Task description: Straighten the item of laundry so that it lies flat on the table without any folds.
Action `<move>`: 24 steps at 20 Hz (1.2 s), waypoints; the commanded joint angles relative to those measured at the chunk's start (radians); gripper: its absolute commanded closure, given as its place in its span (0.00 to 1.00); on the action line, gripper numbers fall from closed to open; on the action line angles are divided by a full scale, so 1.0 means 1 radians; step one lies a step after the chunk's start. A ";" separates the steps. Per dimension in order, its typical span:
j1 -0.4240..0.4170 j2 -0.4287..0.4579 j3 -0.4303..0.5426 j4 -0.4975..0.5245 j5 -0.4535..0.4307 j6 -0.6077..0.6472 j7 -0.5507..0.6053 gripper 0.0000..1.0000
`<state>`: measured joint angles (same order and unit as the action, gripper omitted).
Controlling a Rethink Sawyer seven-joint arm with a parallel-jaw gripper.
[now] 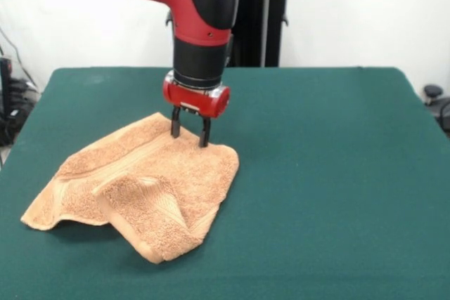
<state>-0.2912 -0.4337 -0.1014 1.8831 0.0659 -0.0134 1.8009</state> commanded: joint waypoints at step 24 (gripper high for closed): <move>0.156 0.085 0.278 0.169 0.324 -0.048 0.410 0.00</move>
<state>-0.2102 -0.4401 -0.0661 1.9608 0.3150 -0.0808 1.8859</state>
